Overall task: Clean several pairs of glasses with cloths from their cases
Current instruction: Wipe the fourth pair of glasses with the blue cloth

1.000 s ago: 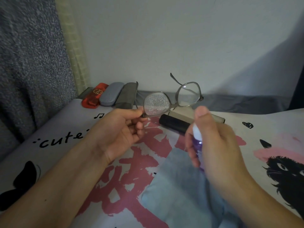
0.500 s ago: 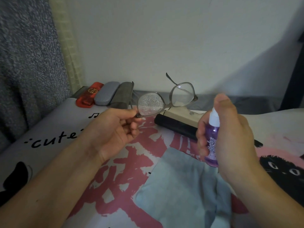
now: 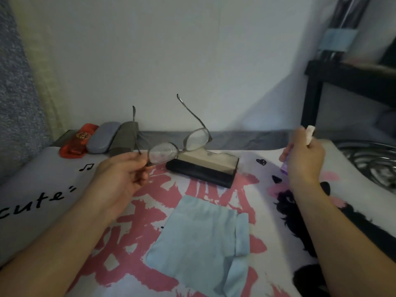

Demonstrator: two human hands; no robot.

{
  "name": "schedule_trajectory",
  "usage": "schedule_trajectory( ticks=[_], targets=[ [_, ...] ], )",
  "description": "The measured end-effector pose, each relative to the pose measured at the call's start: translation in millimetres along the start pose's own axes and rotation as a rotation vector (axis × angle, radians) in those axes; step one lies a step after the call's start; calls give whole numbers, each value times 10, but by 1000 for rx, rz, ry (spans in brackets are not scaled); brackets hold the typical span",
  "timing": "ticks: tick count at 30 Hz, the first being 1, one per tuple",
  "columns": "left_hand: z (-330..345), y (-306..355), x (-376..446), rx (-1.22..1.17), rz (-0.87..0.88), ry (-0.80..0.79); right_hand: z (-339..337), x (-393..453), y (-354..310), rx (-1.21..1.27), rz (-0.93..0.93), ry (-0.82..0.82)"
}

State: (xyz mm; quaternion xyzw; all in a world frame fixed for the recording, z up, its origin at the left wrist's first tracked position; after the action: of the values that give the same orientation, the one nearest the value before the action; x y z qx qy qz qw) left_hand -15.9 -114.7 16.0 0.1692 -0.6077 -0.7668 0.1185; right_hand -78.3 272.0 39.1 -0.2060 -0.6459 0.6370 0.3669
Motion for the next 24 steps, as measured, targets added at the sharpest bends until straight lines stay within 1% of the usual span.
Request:
schedule_trajectory(
  ticks=[3,7,10,12,17,20,24],
  targets=[
    [-48,10,43,41,54,62,26,87,211,-65,59,-56],
    [-85,17,64,65,104,103,21,92,237,-76,78,-76],
    [-55,34,32,54,136,98,31,60,223,-73,74,-105],
    [-44,37,21,50,151,96,74,41,190,-96,37,-140],
    [-28,32,24,80,183,70,353,-76,58,-151,-41,-365],
    [-27,23,41,110,210,63,398,-97,69,-162,-35,-402],
    [-40,7,79,121,220,68,349,-128,90,-147,-43,-402]
  ],
)
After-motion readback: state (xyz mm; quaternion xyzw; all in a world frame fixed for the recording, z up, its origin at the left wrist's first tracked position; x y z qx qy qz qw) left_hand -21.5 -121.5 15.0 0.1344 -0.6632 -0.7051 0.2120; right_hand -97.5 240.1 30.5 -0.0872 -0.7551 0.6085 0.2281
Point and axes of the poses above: each hand's wrist, its own x-axis towards the middle knuckle, its own z-axis out of the palm, y = z × x, the point moved 7 cm from there along x, towards the middle knuckle, and after that the axes turned 10 degrees about y, right-handed, at the moved point
